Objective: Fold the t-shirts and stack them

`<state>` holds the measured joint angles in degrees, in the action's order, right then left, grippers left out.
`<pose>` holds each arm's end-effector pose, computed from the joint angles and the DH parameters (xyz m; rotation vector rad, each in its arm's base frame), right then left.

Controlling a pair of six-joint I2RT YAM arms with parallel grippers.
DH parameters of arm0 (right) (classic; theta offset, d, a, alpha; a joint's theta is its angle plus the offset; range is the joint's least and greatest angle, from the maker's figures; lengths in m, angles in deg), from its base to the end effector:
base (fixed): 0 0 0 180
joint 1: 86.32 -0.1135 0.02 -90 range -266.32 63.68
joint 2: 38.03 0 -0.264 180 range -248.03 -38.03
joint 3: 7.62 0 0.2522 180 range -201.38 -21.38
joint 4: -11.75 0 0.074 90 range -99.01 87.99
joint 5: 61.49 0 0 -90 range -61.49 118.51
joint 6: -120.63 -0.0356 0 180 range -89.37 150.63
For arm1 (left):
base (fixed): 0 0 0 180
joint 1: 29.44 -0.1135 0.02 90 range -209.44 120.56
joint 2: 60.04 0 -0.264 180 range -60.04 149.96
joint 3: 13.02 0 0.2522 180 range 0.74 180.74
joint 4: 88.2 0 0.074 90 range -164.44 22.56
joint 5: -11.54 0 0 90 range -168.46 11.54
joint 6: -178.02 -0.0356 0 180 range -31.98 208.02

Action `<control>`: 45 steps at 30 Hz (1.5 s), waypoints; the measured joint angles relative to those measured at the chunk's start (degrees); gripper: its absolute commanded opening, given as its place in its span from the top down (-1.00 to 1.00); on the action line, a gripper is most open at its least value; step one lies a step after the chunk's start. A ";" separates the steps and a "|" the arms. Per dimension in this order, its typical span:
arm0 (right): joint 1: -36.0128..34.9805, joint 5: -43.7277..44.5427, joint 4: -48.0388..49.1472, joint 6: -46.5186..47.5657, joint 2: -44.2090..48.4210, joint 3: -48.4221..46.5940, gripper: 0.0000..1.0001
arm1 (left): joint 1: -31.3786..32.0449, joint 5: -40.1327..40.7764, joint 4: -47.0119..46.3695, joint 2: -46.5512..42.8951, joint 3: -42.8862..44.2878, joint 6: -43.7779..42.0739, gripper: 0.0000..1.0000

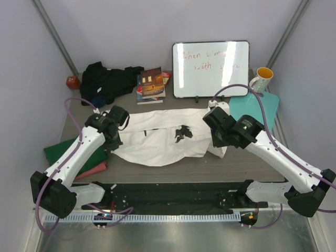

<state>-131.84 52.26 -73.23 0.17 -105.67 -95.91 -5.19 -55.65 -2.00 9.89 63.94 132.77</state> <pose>0.1516 0.1339 0.3505 -0.2122 2.5334 -0.0647 0.1878 -0.0695 0.2874 -0.5403 2.6929 0.3091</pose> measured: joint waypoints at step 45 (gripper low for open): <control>17.46 -6.71 11.54 16.04 -15.93 -12.63 0.98 | -7.63 6.60 -2.25 16.61 10.49 -6.25 0.99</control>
<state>-114.38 45.55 -61.69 16.21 -121.60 -108.54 -12.81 -49.05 -4.25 26.51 74.43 126.52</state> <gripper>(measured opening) 0.063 0.016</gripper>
